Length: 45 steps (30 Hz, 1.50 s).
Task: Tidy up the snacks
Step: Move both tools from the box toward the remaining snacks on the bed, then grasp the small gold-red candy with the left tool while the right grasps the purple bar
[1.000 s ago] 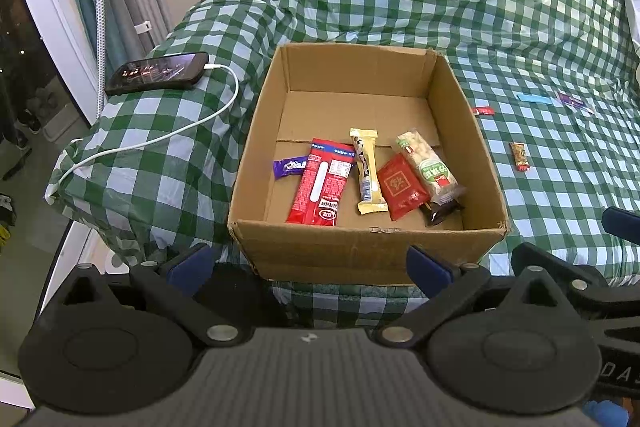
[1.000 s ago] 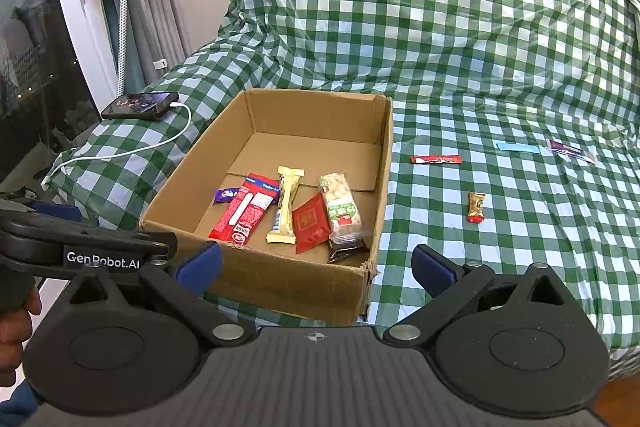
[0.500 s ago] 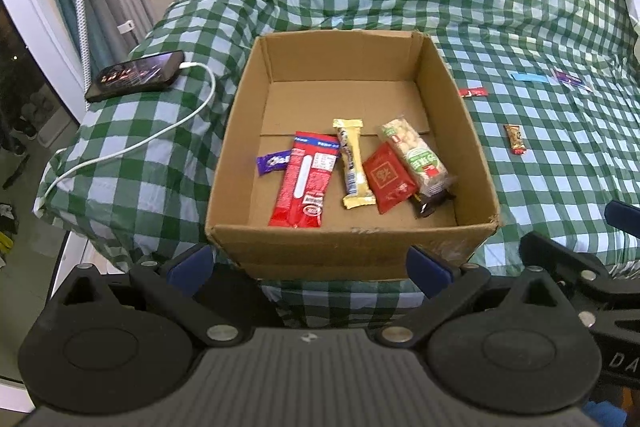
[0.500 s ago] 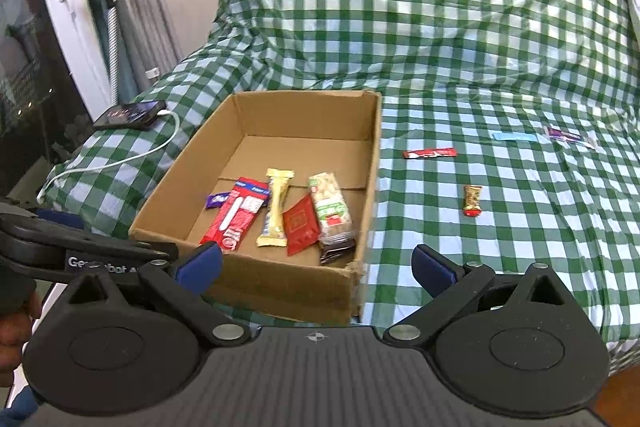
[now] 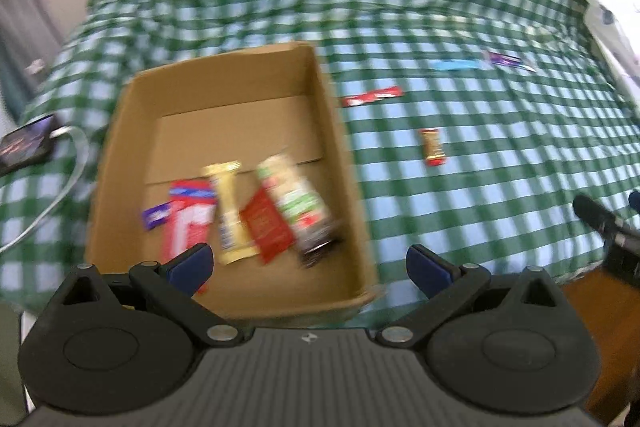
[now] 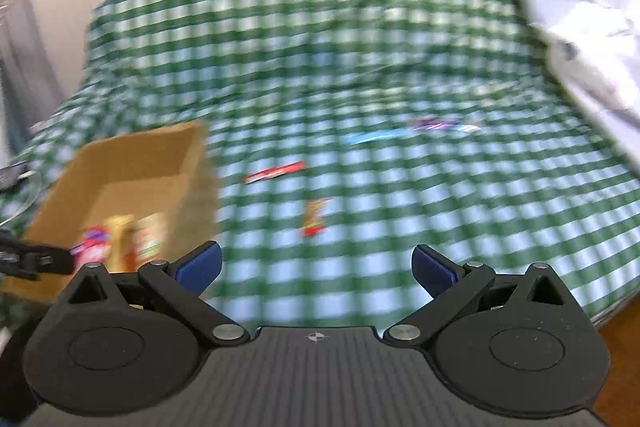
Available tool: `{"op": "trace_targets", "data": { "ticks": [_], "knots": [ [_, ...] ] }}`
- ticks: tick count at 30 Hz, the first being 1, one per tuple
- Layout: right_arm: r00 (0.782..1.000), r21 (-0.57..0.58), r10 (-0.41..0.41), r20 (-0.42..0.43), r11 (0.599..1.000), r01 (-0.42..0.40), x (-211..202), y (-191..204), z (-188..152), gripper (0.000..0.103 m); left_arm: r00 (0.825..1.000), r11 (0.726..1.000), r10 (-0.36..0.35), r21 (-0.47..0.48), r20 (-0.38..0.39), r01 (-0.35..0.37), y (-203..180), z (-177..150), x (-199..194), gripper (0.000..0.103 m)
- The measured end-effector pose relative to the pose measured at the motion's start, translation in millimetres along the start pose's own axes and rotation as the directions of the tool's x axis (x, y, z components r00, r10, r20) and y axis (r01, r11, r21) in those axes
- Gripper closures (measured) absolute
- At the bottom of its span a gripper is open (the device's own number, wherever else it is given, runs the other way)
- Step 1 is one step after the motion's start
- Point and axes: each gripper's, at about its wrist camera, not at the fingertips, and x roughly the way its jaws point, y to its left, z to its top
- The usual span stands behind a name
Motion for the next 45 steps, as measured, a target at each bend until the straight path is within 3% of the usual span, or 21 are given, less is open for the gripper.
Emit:
{"op": "trace_targets", "data": {
  "ticks": [4,8,12,17,24,31,32,34,35,36,37,39,44,45],
  "knots": [
    [0.997,0.029,-0.074,0.038,0.997,0.073,27,-59,26,0.002,0.993,0.996,-0.085,0.007,-0.081,0.086,-38,37,38,0.000],
    [0.987,0.000,-0.134,0.088,0.991,0.134,74,-116,56,0.001,0.984,0.994,-0.108,0.010,-0.139,0.110,-73,72,91,0.000],
    [0.974,-0.068,-0.198,0.112,0.976,0.206,154,-161,87,0.001,0.980,0.994,-0.086,0.049,-0.179,0.097,-107,99,152,0.000],
    [0.974,-0.131,-0.224,0.040,0.965,0.228,274,-204,119,0.001,0.968,0.992,-0.085,0.069,-0.236,0.104,-134,122,226,0.000],
    [0.977,-0.251,-0.186,-0.101,0.955,0.156,420,-230,136,0.001,0.958,0.993,-0.065,0.079,-0.279,0.091,-149,139,304,0.000],
    [0.988,-0.301,-0.066,-0.138,0.953,0.022,479,-235,171,0.001,0.952,0.992,-0.096,0.055,-0.289,0.117,-150,140,320,0.001],
    [0.985,-0.280,-0.051,-0.162,0.960,0.003,484,-238,176,0.002,0.956,0.992,-0.096,0.048,-0.279,0.114,-149,141,320,0.006],
    [0.977,-0.208,0.022,-0.212,0.976,-0.068,486,-245,183,0.023,0.966,0.993,-0.092,0.049,-0.240,0.107,-143,142,311,0.028],
    [0.978,-0.199,0.035,-0.203,0.977,-0.076,483,-246,184,0.036,0.971,0.992,-0.097,0.062,-0.220,0.113,-142,144,306,0.058],
    [0.983,-0.204,0.029,-0.184,0.977,-0.067,479,-246,183,0.059,0.972,0.989,-0.111,0.075,-0.207,0.129,-141,145,302,0.075],
    [0.984,-0.197,0.024,-0.176,0.979,-0.060,475,-246,182,0.073,0.971,0.988,-0.119,0.072,-0.207,0.137,-139,145,299,0.075],
    [0.987,-0.179,0.002,-0.159,0.983,-0.031,466,-245,175,0.082,0.970,0.986,-0.148,0.045,-0.194,0.160,-131,144,291,0.076],
    [0.997,-0.141,-0.032,-0.072,0.990,0.022,419,-232,153,0.084,0.966,0.973,-0.223,0.025,-0.130,0.228,-116,136,250,0.080],
    [0.998,-0.125,-0.034,-0.051,0.992,0.028,405,-230,150,0.084,0.964,0.971,-0.235,0.016,-0.124,0.239,-112,134,242,0.096]
  ]
}}
